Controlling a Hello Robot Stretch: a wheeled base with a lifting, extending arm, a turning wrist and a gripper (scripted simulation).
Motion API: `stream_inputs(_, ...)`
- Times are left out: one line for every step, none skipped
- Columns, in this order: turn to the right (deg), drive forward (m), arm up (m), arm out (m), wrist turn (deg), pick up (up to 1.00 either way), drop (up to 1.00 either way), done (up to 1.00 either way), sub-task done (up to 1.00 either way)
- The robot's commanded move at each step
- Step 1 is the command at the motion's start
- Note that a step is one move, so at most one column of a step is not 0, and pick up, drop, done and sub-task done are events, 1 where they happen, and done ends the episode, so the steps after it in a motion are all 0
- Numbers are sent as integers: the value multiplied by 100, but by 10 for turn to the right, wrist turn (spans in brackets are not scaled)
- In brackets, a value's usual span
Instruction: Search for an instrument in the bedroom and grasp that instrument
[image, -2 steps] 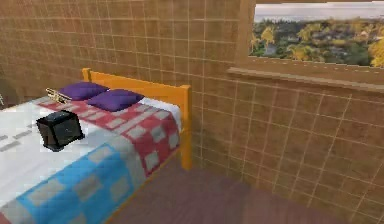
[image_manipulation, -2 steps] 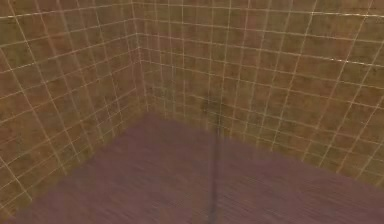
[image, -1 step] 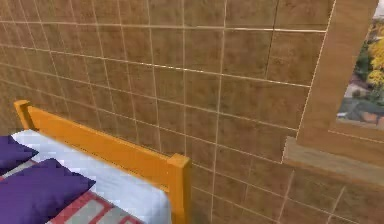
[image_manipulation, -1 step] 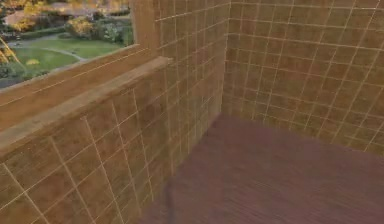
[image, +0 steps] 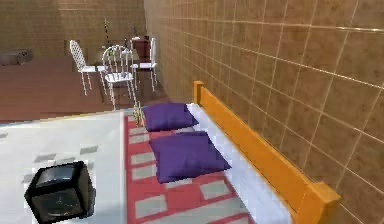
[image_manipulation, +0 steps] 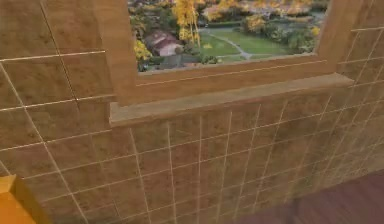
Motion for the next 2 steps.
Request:
stream_inputs(-450,0,0,0,0,0,0,0,0)
stream_inputs(-450,0,0,0,0,0,0,0,0)
